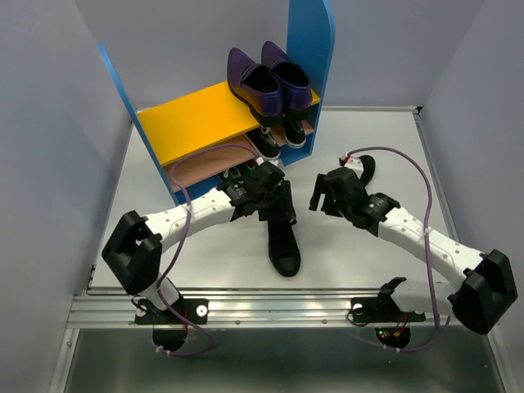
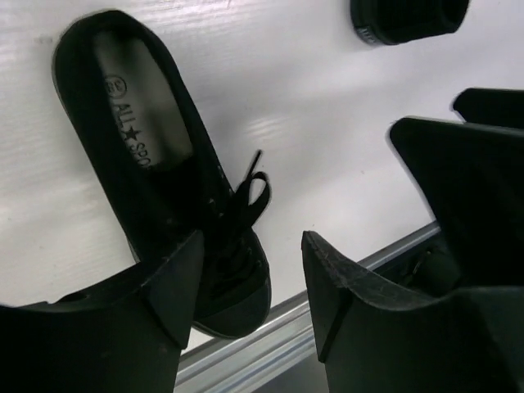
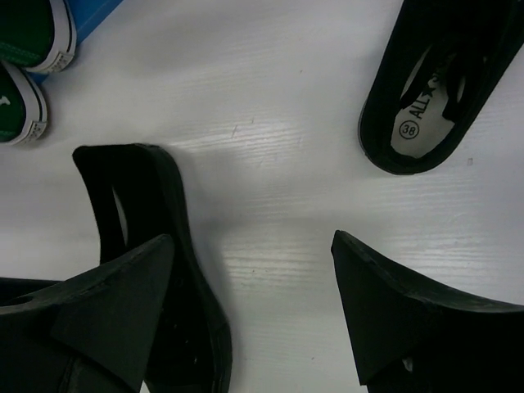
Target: Place and organize the shoes onto the shoe shelf
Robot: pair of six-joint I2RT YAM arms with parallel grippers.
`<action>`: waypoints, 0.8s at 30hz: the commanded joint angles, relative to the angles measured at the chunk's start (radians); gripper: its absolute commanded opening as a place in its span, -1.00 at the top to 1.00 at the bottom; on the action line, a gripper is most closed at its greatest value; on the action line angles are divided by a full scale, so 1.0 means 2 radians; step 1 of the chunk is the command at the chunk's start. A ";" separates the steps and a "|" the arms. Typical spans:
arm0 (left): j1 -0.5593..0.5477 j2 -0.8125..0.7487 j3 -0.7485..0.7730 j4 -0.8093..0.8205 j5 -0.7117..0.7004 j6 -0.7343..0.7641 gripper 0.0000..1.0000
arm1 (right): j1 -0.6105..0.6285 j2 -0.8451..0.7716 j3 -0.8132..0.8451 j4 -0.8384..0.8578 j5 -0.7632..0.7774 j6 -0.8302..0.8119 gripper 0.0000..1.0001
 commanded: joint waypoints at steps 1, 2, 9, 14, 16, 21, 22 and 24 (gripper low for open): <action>-0.003 -0.027 0.035 -0.024 -0.021 0.026 -0.28 | 0.001 -0.024 -0.022 0.016 -0.053 -0.014 -0.69; -0.003 -0.036 0.039 -0.032 -0.034 0.037 -0.28 | 0.001 -0.031 -0.032 0.019 -0.060 -0.012 -0.72; -0.002 -0.103 0.077 -0.090 -0.106 0.061 -0.25 | 0.042 -0.028 -0.060 0.048 -0.111 -0.001 -0.82; 0.001 -0.139 0.096 -0.110 -0.158 0.062 -0.24 | 0.124 0.008 -0.050 0.079 -0.098 -0.001 -0.89; 0.003 -0.146 0.095 -0.107 -0.170 0.062 -0.24 | 0.159 0.032 -0.041 0.088 -0.091 -0.002 -0.94; 0.006 -0.146 0.089 -0.106 -0.172 0.062 -0.24 | 0.197 0.103 -0.014 0.076 -0.072 -0.001 -0.99; 0.006 -0.146 0.087 -0.106 -0.171 0.062 -0.24 | 0.202 0.115 -0.011 0.068 -0.066 0.002 -0.99; 0.006 -0.142 0.086 -0.106 -0.170 0.062 -0.24 | 0.202 0.142 -0.004 0.039 -0.046 0.012 -0.99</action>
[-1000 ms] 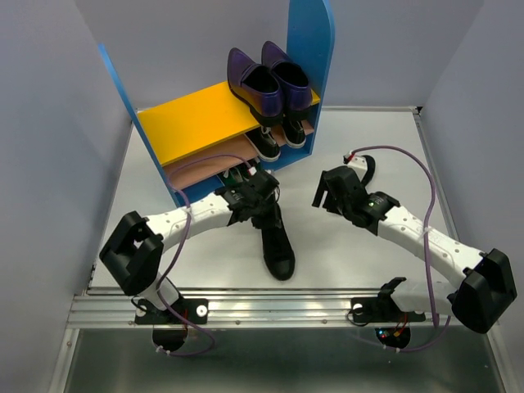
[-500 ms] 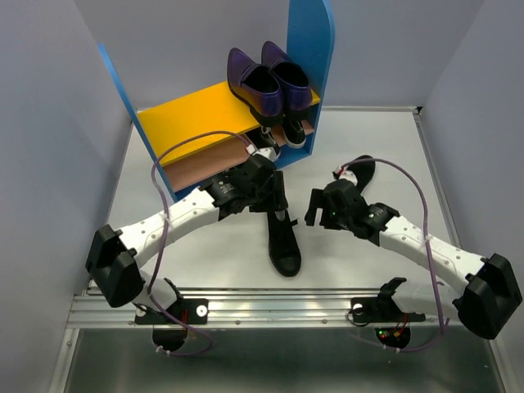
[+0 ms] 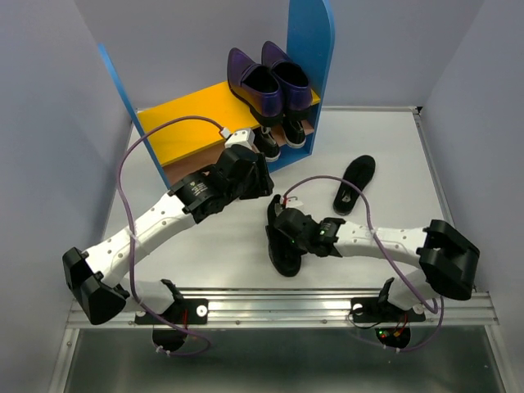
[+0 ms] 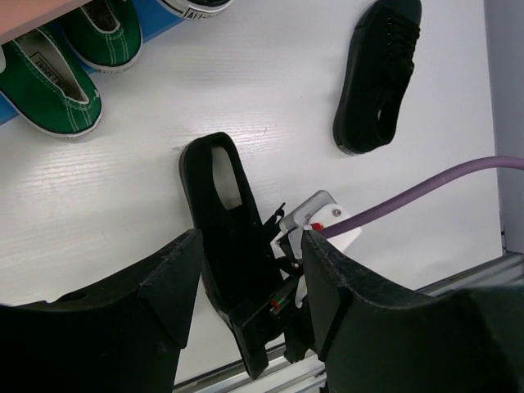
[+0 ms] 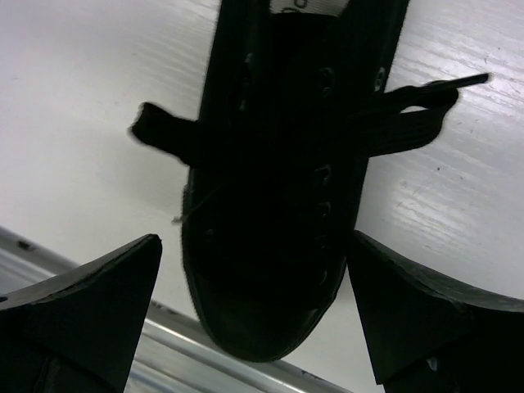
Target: Place and organize the shoes onto the shoe shelf
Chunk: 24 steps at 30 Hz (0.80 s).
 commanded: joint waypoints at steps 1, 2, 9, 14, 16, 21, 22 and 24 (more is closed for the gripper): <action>0.002 0.001 0.002 -0.005 -0.014 0.010 -0.24 | 0.004 0.028 0.026 -0.035 0.066 0.019 -0.99; 0.002 0.002 0.001 -0.005 -0.014 0.011 -0.24 | 0.004 0.029 0.026 -0.061 0.083 0.022 -1.00; 0.002 0.006 -0.004 0.002 -0.013 0.017 -0.24 | -0.078 -0.024 -0.001 -0.120 0.143 0.023 -1.00; 0.002 0.014 -0.011 0.011 -0.003 0.021 -0.24 | -0.100 -0.049 0.015 -0.136 0.158 0.029 -1.00; 0.002 0.018 -0.015 0.012 -0.002 0.023 -0.23 | -0.100 -0.043 0.022 -0.138 0.161 0.040 -1.00; 0.002 0.029 -0.029 0.012 0.009 0.038 -0.23 | -0.100 -0.039 0.028 -0.133 0.146 0.060 -1.00; 0.002 0.032 -0.034 0.012 0.009 0.041 -0.22 | -0.100 -0.042 0.025 -0.128 0.133 0.062 -1.00; 0.002 0.043 -0.040 0.013 0.010 0.056 -0.22 | -0.100 -0.060 0.016 -0.108 0.119 0.070 -1.00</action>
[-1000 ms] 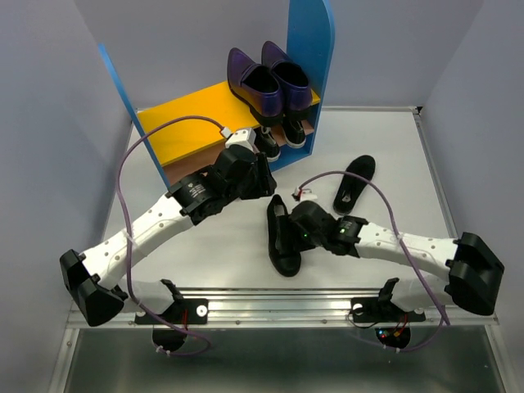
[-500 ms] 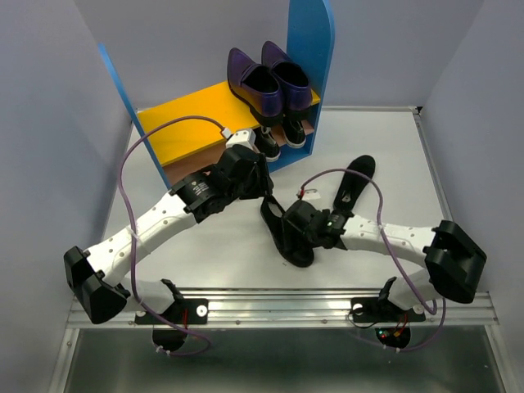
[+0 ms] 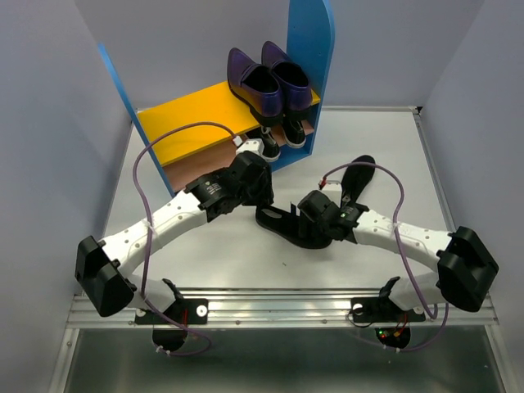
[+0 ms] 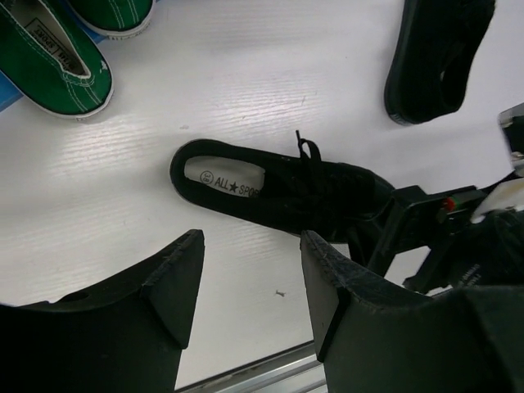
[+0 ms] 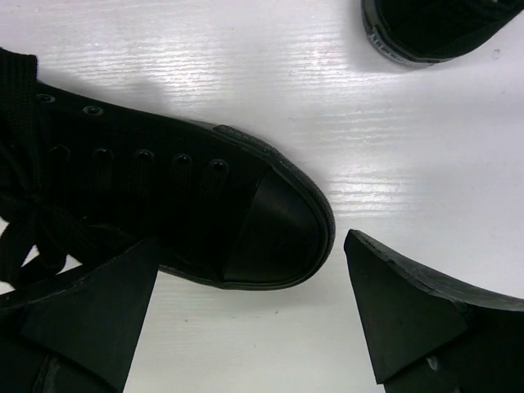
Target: Place and organize the shoes onto the shoe shelf
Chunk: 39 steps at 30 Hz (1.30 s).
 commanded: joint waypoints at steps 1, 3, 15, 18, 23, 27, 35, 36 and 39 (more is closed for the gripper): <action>0.001 0.013 -0.015 0.008 0.002 0.036 -0.22 | 0.002 -0.027 0.003 0.026 -0.017 0.027 -1.00; 0.001 0.033 -0.013 0.006 -0.006 0.060 -0.22 | 0.002 -0.044 0.002 0.028 -0.012 0.037 -1.00; 0.003 0.172 0.029 -0.018 -0.080 0.116 -0.28 | 0.002 -0.123 0.009 -0.009 0.064 0.051 -1.00; 0.005 0.195 0.032 -0.011 -0.085 0.111 -0.27 | -0.003 -0.130 0.007 -0.016 0.070 0.053 -1.00; 0.006 0.208 0.034 -0.001 -0.075 0.106 0.28 | -0.003 -0.130 0.006 -0.019 0.068 0.053 -1.00; 0.006 0.192 0.017 -0.007 -0.054 0.101 1.00 | -0.003 -0.129 0.005 -0.019 0.070 0.050 -1.00; -0.010 0.118 -0.045 -0.053 0.032 0.037 0.79 | -0.003 -0.119 0.010 -0.018 0.076 0.046 -1.00; -0.021 0.113 -0.052 -0.056 0.051 0.031 0.68 | -0.003 -0.117 0.009 -0.018 0.077 0.047 -1.00; -0.056 0.102 -0.062 -0.084 0.066 0.009 0.25 | -0.003 -0.108 0.011 -0.019 0.077 0.046 -1.00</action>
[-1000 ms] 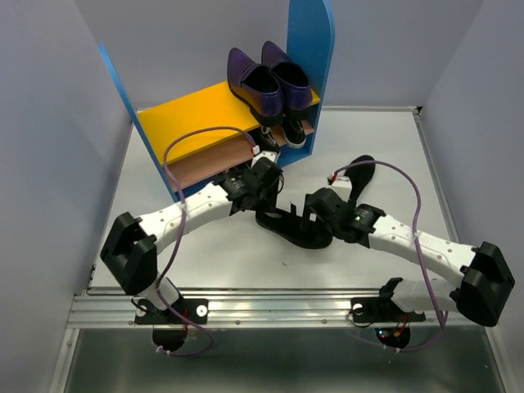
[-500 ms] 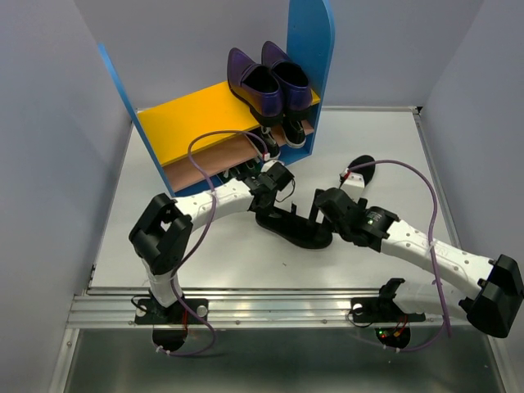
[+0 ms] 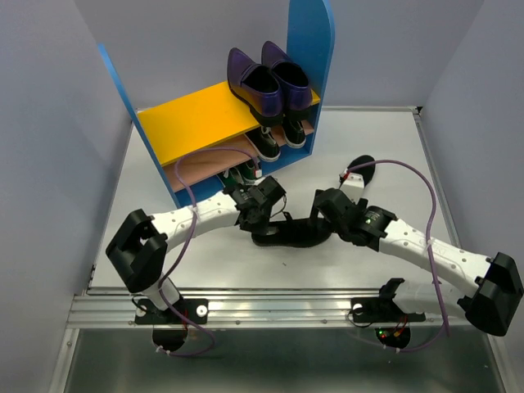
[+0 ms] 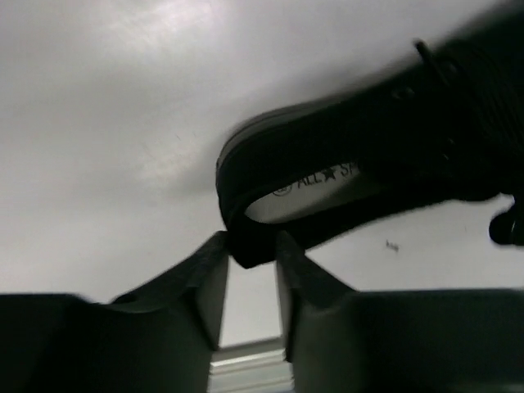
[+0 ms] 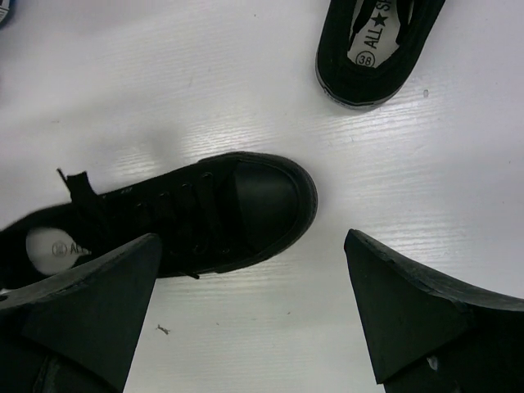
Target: Place and organize the shoes onto the shoe shelf
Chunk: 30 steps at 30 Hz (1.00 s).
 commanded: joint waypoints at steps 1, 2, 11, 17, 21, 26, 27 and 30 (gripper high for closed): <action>-0.054 -0.030 -0.010 -0.054 0.058 -0.042 0.10 | -0.002 0.012 0.013 0.000 0.023 0.002 -1.00; -0.063 -0.032 -0.007 -0.071 0.061 -0.045 -0.11 | -0.002 0.014 0.015 0.001 0.024 0.001 -1.00; -0.103 -0.053 0.047 -0.136 0.051 -0.002 -0.51 | -0.002 0.010 0.018 0.003 0.037 -0.001 -1.00; -0.079 -0.040 0.056 -0.098 0.015 0.029 -0.29 | -0.007 -0.007 0.017 0.001 0.044 0.001 -1.00; -0.063 -0.018 0.043 -0.053 0.015 0.034 -0.25 | -0.007 -0.019 0.015 0.000 0.051 0.000 -1.00; -0.061 0.004 0.022 -0.027 0.035 0.048 -0.22 | -0.007 -0.029 0.016 -0.010 0.055 0.004 -1.00; -0.061 0.003 0.019 -0.021 0.047 0.054 -0.22 | -0.007 -0.031 0.014 -0.011 0.055 0.004 -1.00; -0.060 0.006 0.006 -0.003 0.063 0.061 -0.19 | -0.007 -0.026 0.015 -0.010 0.050 0.002 -1.00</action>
